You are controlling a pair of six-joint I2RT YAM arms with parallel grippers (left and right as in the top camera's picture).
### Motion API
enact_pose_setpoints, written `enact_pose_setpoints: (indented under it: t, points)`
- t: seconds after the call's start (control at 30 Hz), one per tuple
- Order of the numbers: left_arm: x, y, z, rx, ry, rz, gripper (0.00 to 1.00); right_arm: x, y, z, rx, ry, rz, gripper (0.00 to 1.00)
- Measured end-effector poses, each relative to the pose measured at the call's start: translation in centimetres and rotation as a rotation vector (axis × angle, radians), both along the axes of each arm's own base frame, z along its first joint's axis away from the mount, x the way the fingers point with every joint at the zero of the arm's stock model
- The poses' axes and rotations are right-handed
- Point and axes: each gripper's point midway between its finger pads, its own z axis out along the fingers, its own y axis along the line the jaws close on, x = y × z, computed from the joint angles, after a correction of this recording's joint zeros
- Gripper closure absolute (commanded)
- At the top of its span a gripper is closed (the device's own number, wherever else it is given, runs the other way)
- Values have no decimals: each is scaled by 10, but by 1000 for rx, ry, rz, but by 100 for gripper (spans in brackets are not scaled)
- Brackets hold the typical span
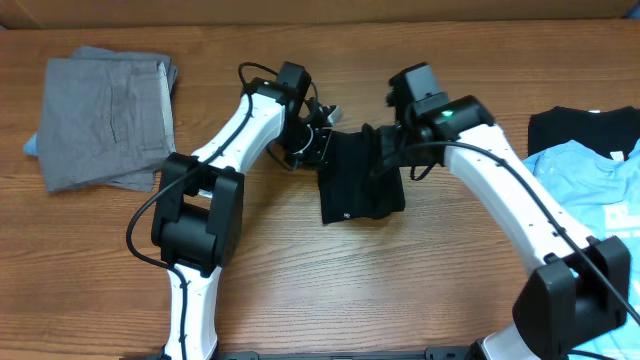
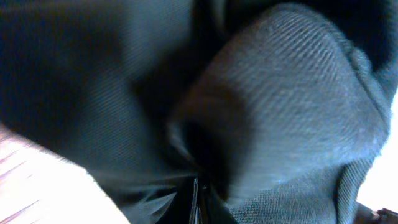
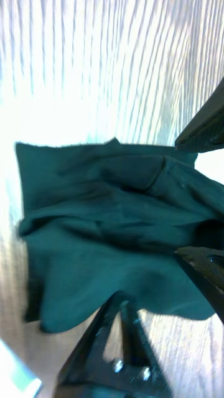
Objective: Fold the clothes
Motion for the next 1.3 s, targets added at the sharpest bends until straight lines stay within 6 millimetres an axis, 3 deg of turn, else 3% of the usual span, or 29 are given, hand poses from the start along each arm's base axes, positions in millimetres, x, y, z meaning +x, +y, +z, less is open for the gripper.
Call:
enact_pose_setpoints:
  t: [0.33,0.5,0.77,0.87,1.03,1.17,1.3]
  points:
    - [10,-32,21,-175,-3,29,96,7,-39,1,16,28,-160,47]
    - [13,-48,22,-178,-51,13,80,12,-60,1,38,39,-251,42]
    - [-6,-99,23,-183,-122,-70,81,11,-57,2,73,50,-186,41]
    - [-12,-106,23,-182,-112,-77,82,10,-55,2,80,51,-172,40]
    - [-8,-87,18,-140,-64,-26,79,3,-45,2,119,75,-98,38]
    - [11,-42,17,-99,6,86,77,-5,-32,0,164,100,-27,43]
    - [32,14,23,-77,58,196,79,-20,-14,-23,175,129,43,44]
